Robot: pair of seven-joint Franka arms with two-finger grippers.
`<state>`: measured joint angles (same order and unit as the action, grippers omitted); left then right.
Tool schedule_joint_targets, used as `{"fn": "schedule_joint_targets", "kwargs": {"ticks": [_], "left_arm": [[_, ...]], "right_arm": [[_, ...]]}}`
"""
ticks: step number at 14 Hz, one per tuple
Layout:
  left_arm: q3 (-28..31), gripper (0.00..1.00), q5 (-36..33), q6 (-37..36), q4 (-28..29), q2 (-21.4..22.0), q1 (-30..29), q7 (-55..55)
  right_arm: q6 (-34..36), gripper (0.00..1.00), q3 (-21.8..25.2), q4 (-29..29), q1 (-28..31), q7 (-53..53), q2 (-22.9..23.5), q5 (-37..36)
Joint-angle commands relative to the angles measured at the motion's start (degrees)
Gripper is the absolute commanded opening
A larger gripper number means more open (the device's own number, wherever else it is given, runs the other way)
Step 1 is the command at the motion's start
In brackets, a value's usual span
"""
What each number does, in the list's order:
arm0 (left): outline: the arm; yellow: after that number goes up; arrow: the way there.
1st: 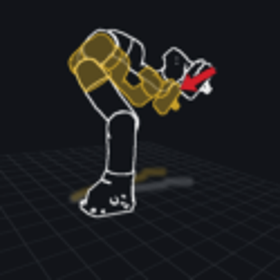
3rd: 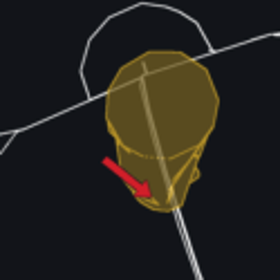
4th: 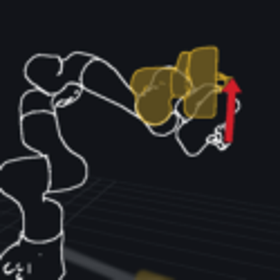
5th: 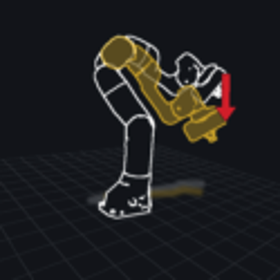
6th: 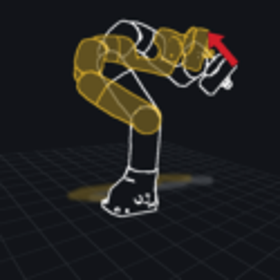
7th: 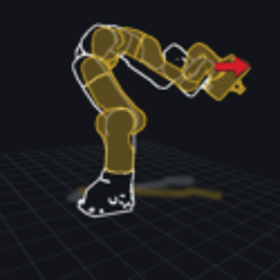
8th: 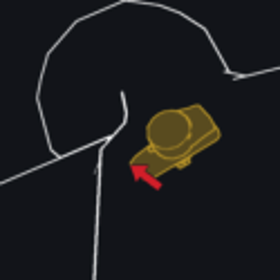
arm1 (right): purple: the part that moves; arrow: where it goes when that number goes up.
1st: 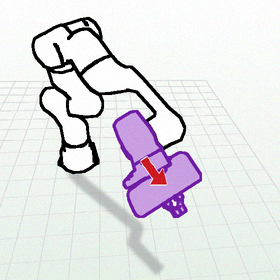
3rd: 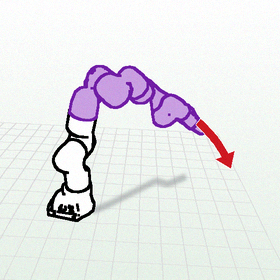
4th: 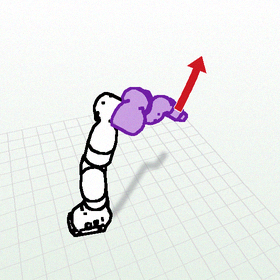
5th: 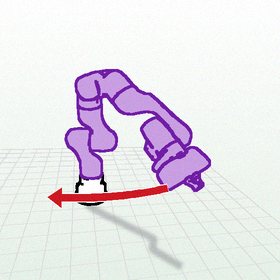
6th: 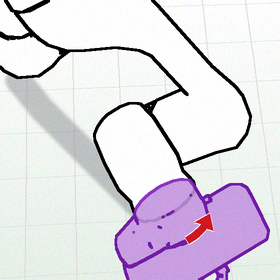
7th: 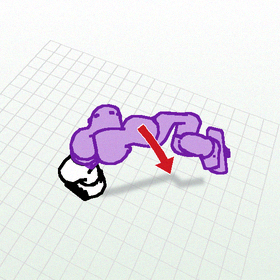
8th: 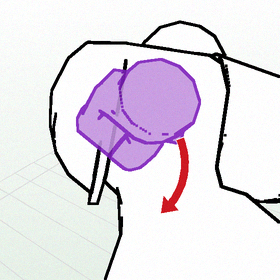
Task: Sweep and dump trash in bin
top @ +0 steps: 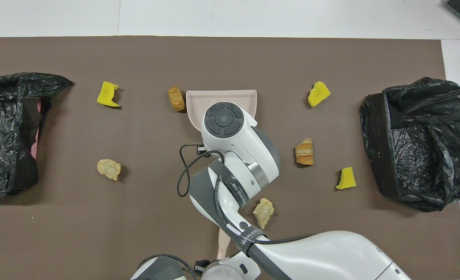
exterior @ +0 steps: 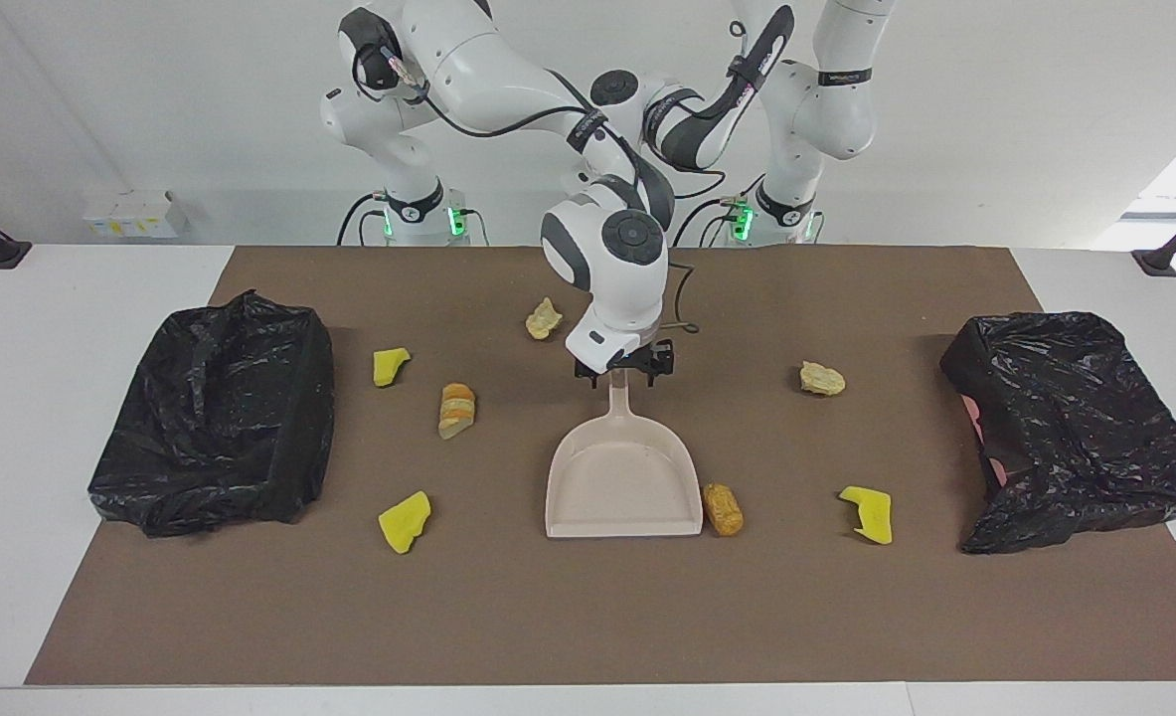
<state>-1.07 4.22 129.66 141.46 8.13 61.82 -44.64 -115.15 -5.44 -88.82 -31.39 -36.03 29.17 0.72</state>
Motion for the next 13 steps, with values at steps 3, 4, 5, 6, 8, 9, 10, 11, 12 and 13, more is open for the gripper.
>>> {"fn": "schedule_joint_targets", "kwargs": {"ticks": [3, 4, 5, 6, 8, 9, 10, 11, 12, 13], "left_arm": [[0.37, 0.0, 0.61, -5.11, -0.57, 1.62, -3.9, -0.54], [0.37, 0.0, 0.61, -5.64, -0.58, 2.06, -4.69, -0.02], [0.45, 0.0, 0.61, -7.12, -0.58, 2.76, -5.3, 0.51], [0.63, 0.0, 0.61, -8.96, -0.58, 3.46, -5.74, 0.6], [0.63, 0.0, 0.52, -9.51, -0.58, 4.43, -8.37, 1.65], [0.72, 0.0, 0.44, -10.64, -0.66, 5.04, -9.69, 3.48], [0.72, 0.0, 0.43, -11.78, -1.45, 5.14, -11.97, 6.37], [0.72, 0.0, 0.43, -12.58, -2.76, 4.88, -13.56, 7.27], [0.72, 0.0, 0.17, -13.37, -4.34, 4.26, -15.14, 7.37], [0.72, 0.0, -0.35, -14.42, -5.31, 3.82, -17.15, 7.46]], "right_arm": [[-1.48, 0.05, -0.19, -2.86, 1.16, 1.31, -1.84, 1.12], [-1.74, 0.02, -0.19, -2.77, 1.33, 1.57, -1.75, 1.04], [-1.74, 0.0, -0.19, -2.42, 1.94, 1.58, -1.57, 0.6], [-1.74, 0.0, -0.1, -2.33, 2.56, 2.19, -1.66, -0.01], [-1.66, 0.0, 0.25, -2.06, 3.61, 6.12, -2.45, -0.02], [-1.66, 0.0, 0.16, -2.15, 4.93, 8.32, -3.58, -0.02], [-1.74, 0.0, 0.16, -1.98, 6.33, 11.91, -4.11, -0.19], [-1.48, 0.0, 0.16, -1.54, 7.91, 17.08, -4.73, -0.46], [-0.96, 0.0, 0.16, -1.45, 9.58, 23.4, -5.43, -0.81], [-0.87, 0.0, -0.01, -1.45, 11.08, 29.55, -5.87, -0.9]]}}
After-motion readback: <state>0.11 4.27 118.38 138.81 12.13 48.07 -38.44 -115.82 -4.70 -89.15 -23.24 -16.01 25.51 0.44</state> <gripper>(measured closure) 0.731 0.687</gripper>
